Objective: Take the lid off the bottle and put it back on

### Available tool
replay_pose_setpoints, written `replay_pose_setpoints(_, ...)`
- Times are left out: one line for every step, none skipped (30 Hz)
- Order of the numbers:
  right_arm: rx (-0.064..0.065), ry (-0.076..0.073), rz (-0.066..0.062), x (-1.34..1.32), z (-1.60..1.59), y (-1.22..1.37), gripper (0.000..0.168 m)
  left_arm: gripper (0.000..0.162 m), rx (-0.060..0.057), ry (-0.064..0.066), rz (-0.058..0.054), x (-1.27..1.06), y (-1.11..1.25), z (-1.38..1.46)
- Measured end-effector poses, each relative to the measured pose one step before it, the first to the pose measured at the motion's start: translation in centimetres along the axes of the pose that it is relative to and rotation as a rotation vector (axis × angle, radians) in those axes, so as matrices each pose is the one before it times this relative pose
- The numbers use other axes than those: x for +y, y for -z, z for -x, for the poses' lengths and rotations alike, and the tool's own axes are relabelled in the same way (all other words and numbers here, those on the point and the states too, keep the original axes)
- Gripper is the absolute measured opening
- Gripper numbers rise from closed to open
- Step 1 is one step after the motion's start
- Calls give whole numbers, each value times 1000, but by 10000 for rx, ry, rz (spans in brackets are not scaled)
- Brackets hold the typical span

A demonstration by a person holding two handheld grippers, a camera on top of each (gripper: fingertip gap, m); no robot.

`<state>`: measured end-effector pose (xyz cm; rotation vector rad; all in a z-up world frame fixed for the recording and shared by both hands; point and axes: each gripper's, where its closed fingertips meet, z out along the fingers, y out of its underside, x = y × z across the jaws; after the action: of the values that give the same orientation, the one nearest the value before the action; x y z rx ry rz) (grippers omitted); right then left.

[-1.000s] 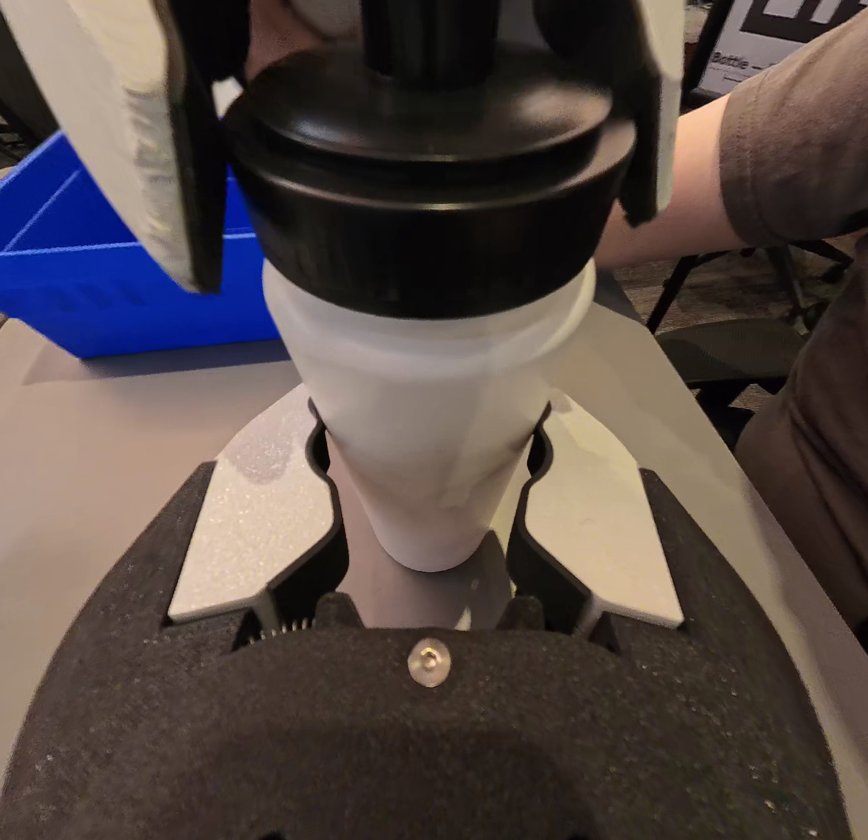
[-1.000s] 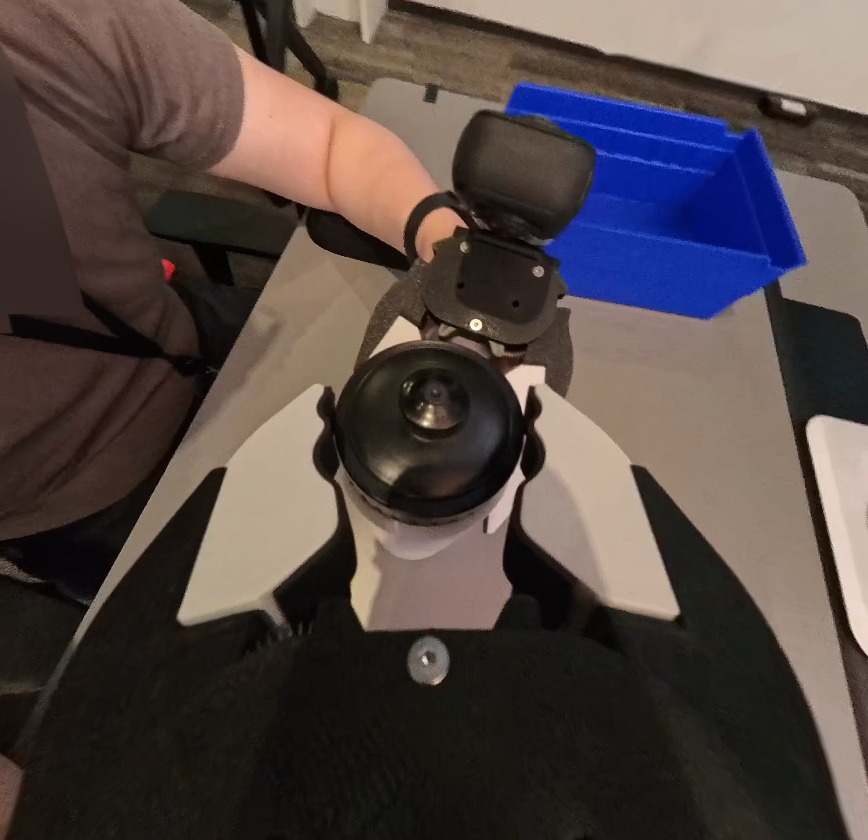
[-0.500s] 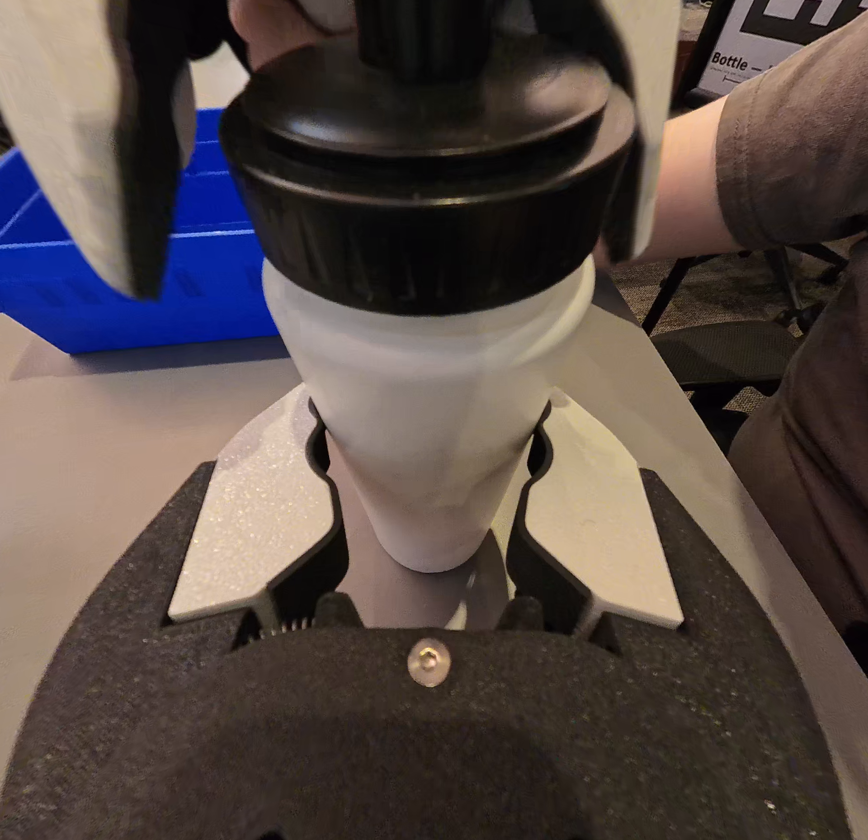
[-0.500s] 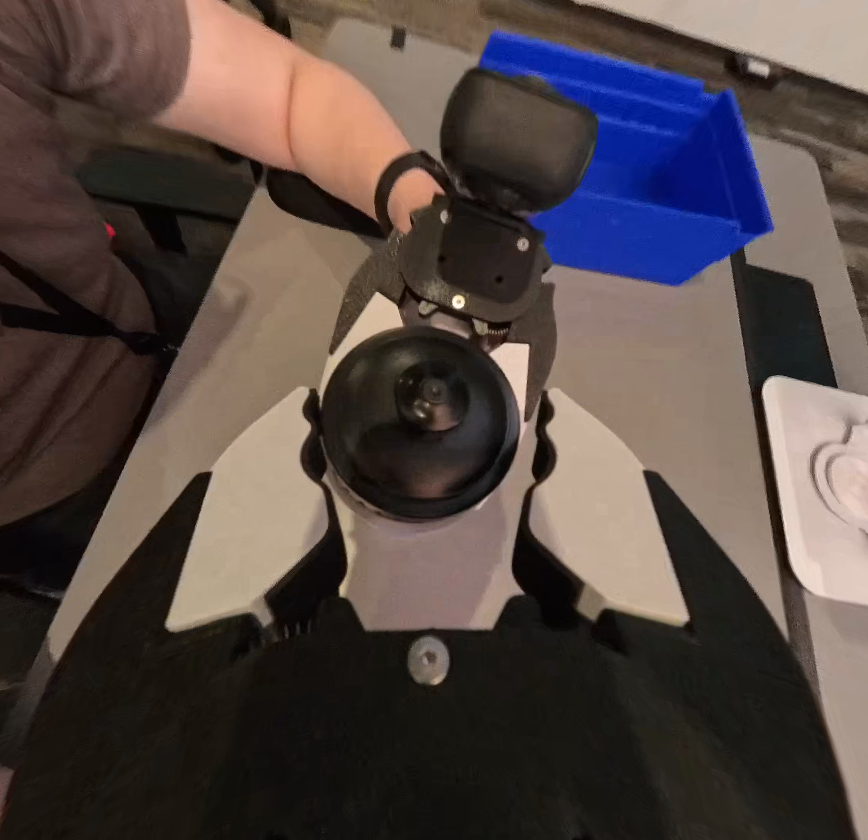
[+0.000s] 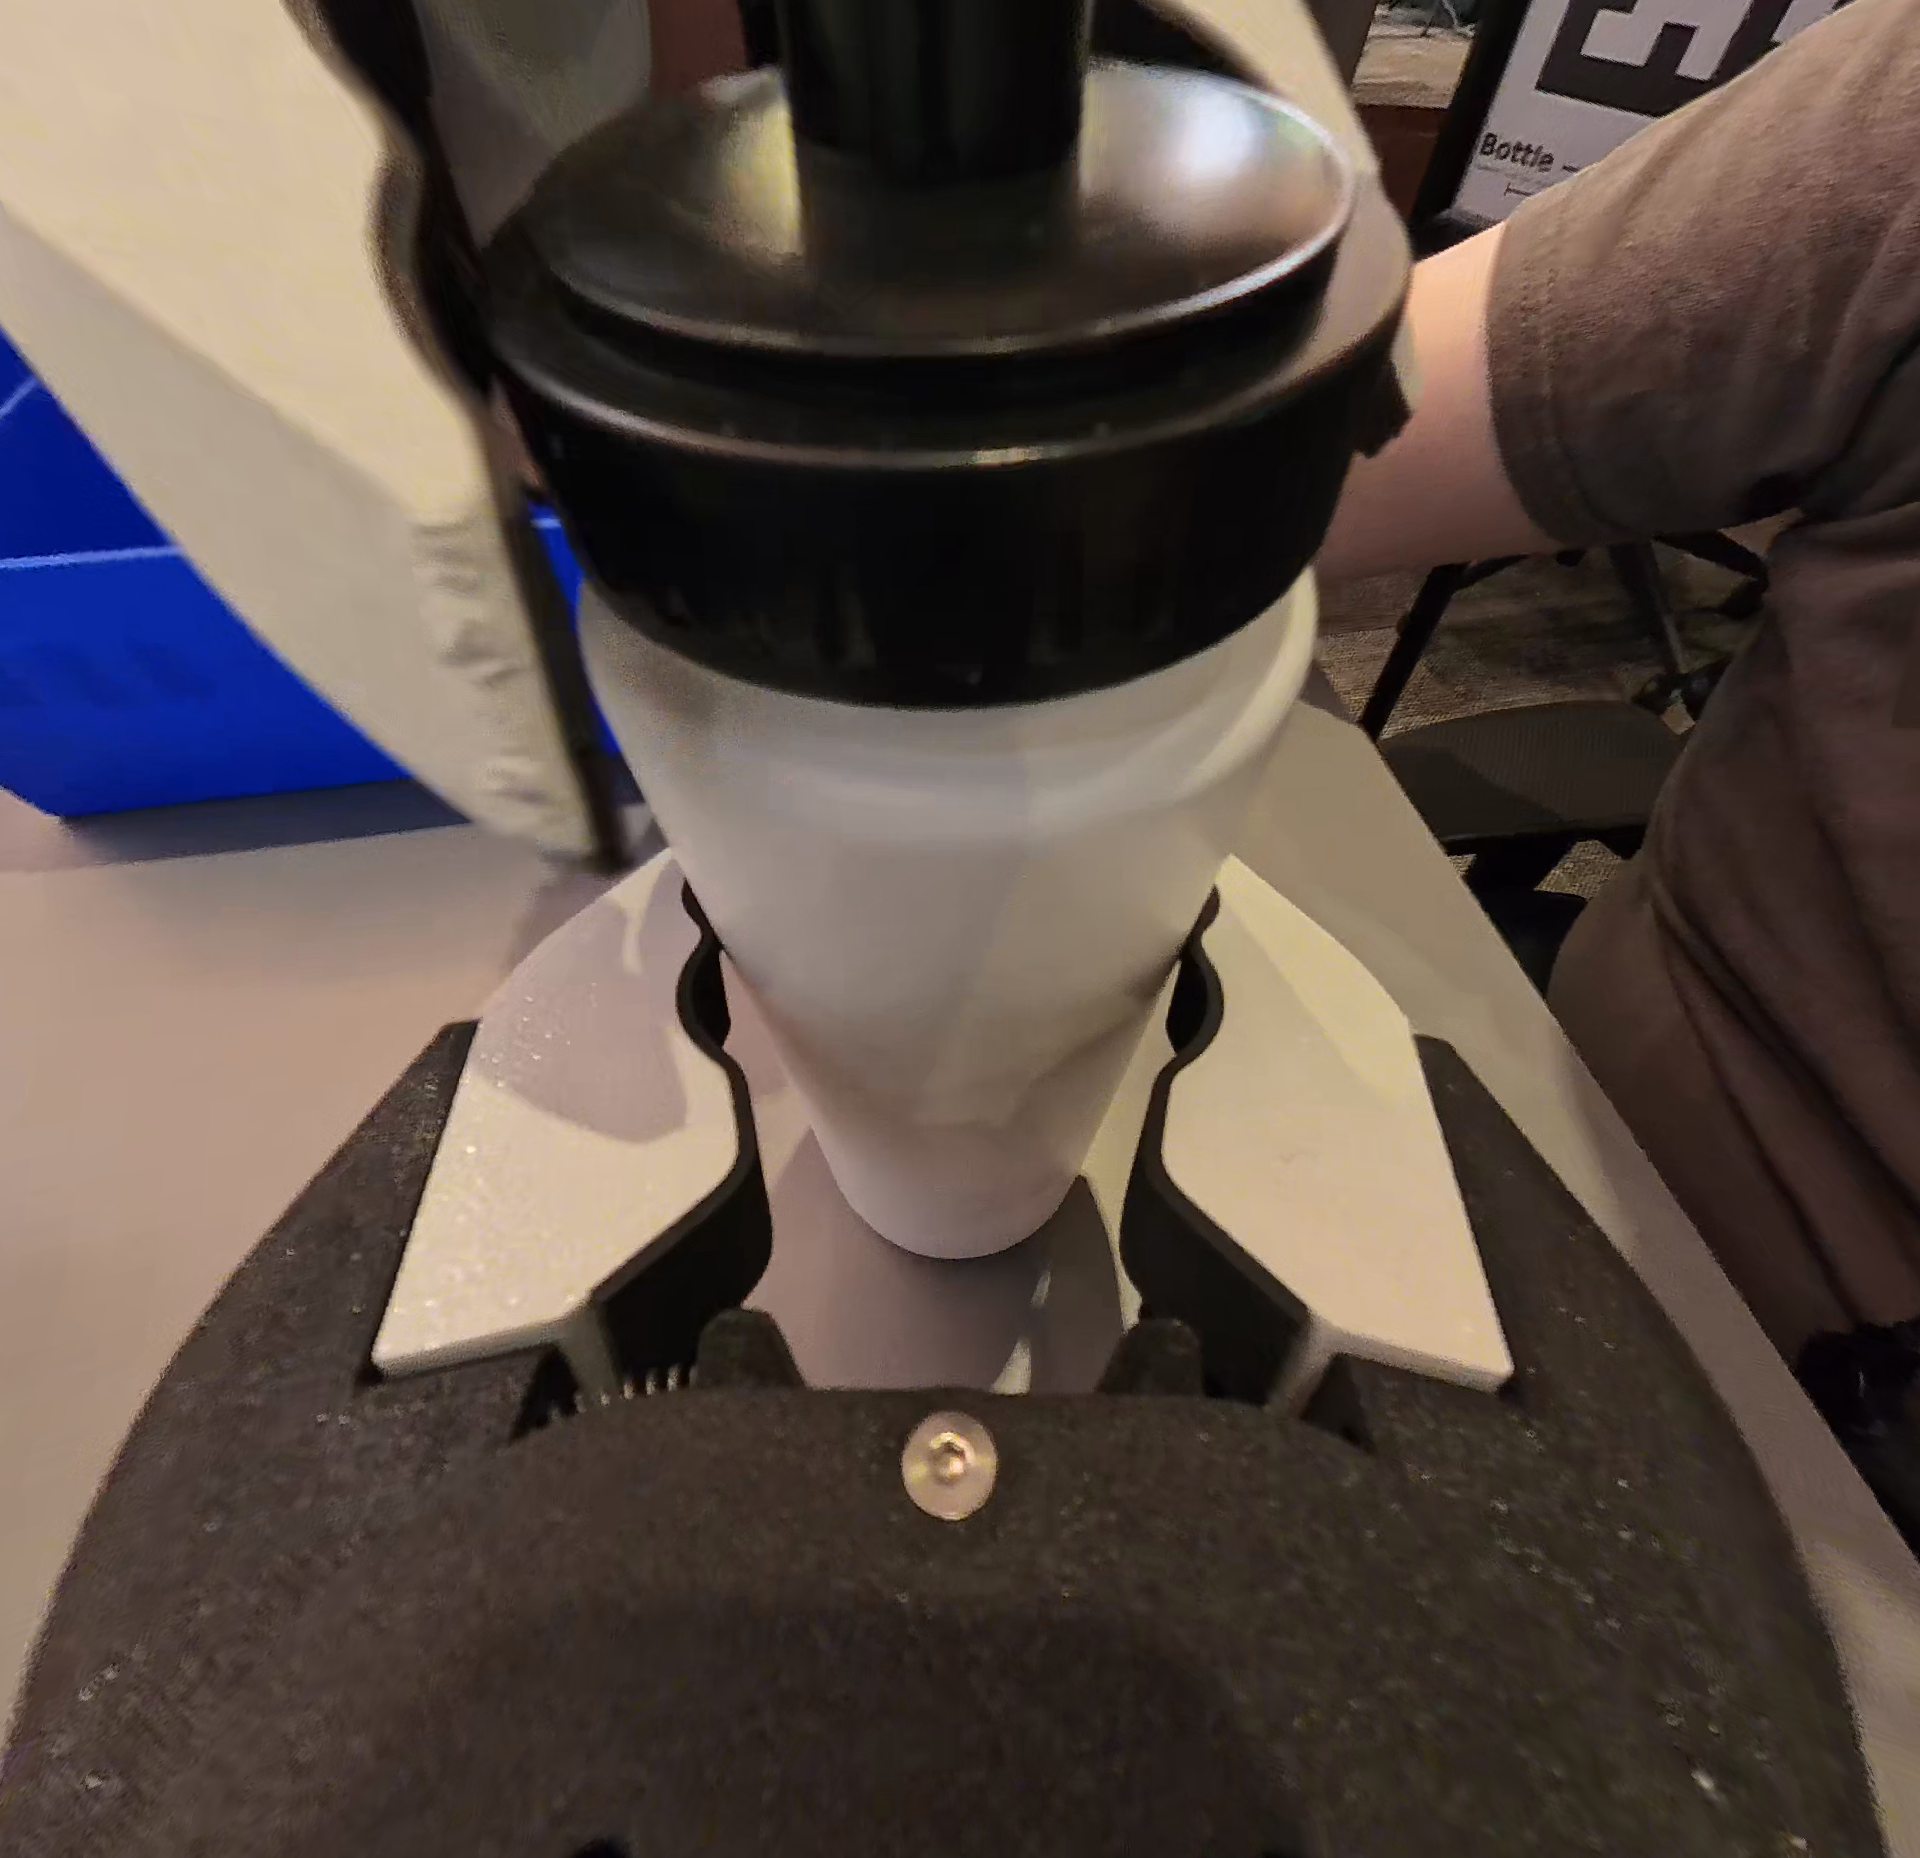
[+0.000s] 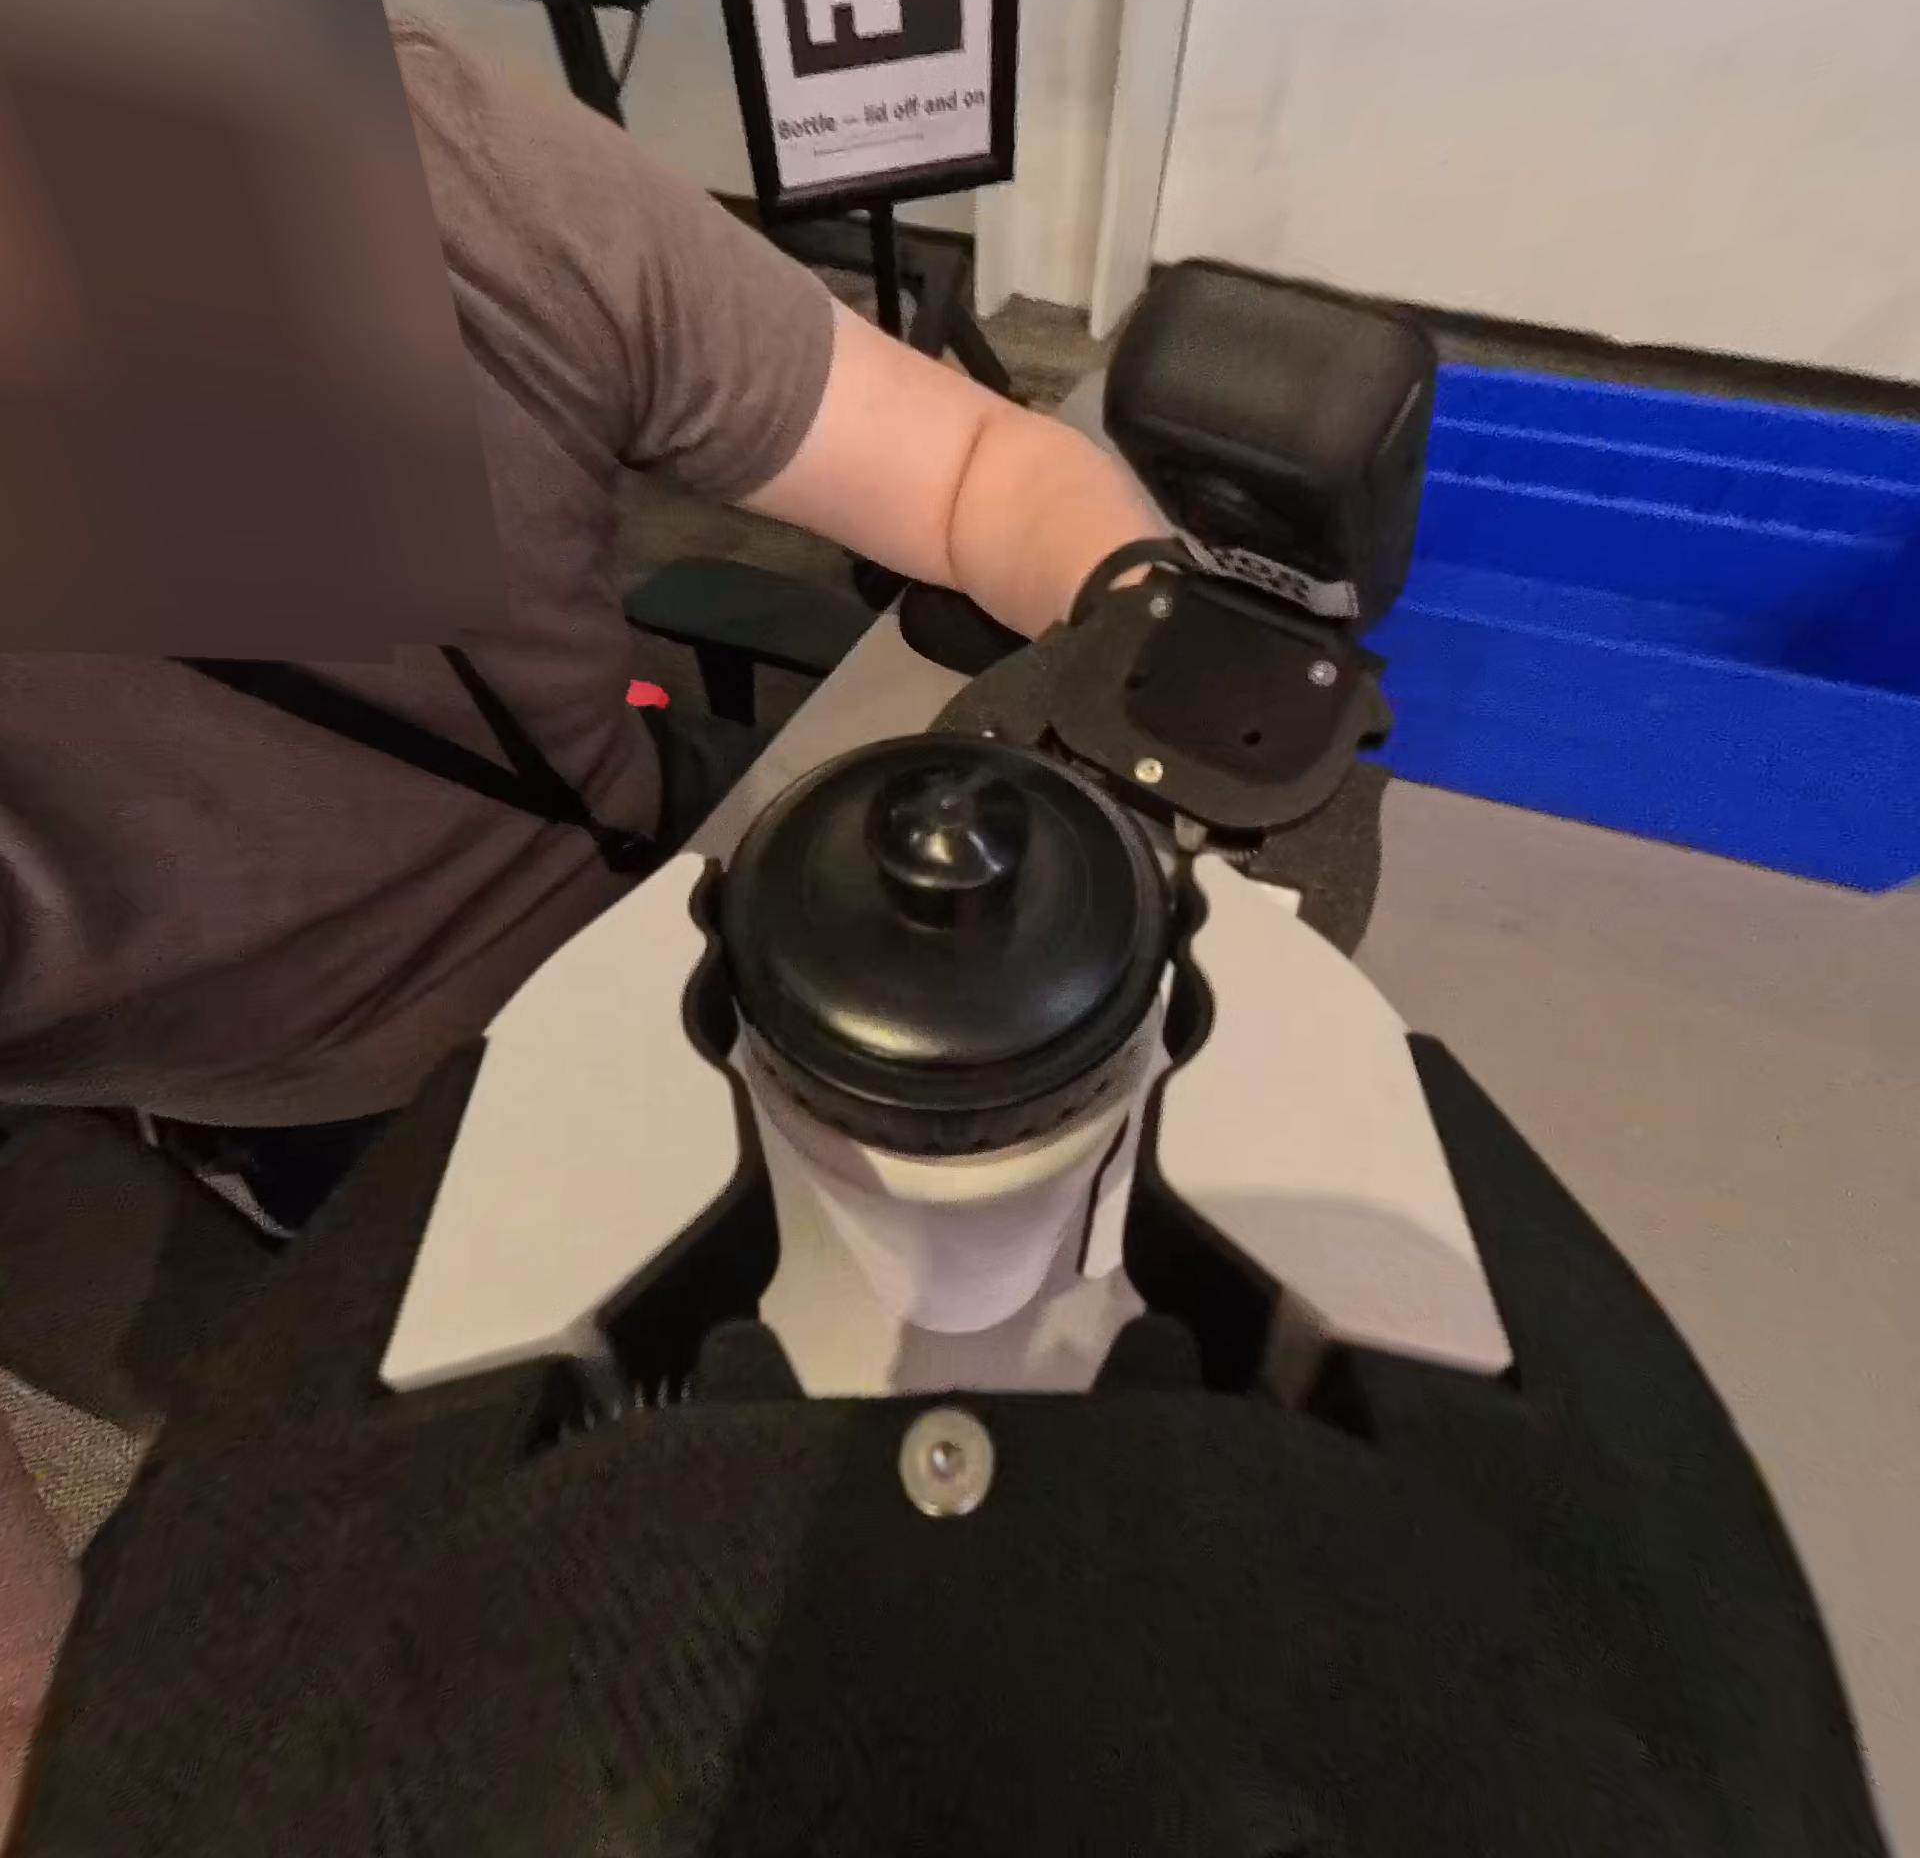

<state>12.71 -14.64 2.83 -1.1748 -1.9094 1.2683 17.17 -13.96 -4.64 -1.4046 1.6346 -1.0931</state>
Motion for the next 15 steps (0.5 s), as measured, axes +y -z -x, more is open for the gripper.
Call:
replay_pose_setpoints(681, -88, 364, 73, -646, 47, 88, 85, -369, -67, 84, 70, 33, 534)
replay_pose_setpoints(881, 79, 317, -62, -813, 57, 90, 84, -526, -29, 100, 95, 87, 805)
replay_pose_setpoints(959, 133, 296, -127, -864, 84, 90, 84, -460, 189, 75, 90, 104, 851)
replay_pose_setpoints(987, 93, 294, -43, -1025, 157, 90, 84, -547, 294, 38, 88, 134, 1078)
replay_pose_setpoints(1042, -28, 290, 82, -1355, 41, 89, 84, -677, 371, -23, 101, 190, 1323)
replay_pose_setpoints(1055, -247, 217, 137, -1606, -89, 89, 84, -632, 351, -99, 73, 185, 1289)
replay_pose_setpoints(911, -445, 95, 133, -1566, -218, 89, 84, -547, 278, -108, 49, 179, 1128)
replay_pose_setpoints(619, -541, -67, 26, -1191, -360, 89, 85, -614, 277, -76, 55, 187, 1130)
replay_pose_setpoints(279, -559, -164, 23, -714, -459, 89, 85, -596, 225, -66, 49, 164, 1024)
replay_pose_setpoints(145, -540, -151, 90, -547, -444, 89, 85, -585, 174, -78, 26, 147, 936)
replay_pose_setpoints(152, -484, -144, 109, -546, -402, 89, 85, -494, 138, -95, 21, 100, 767)
replay_pose_setpoints(114, -390, -154, 69, -425, -347, 89, 85, -206, 104, -71, -6, 26, 347)
replay_pose_setpoints(-18, -271, -132, 44, -101, -287, 87, 85, -84, 66, -5, 2, -15, 138)
replay_pose_setpoints(-94, -203, -84, 22, 96, -209, 82, 85, -159, 50, 45, 11, 22, 178)
replay_pose_setpoints(-61, -75, -67, -36, 106, -137, 78, 85, -134, 39, 21, 13, 36, 143)
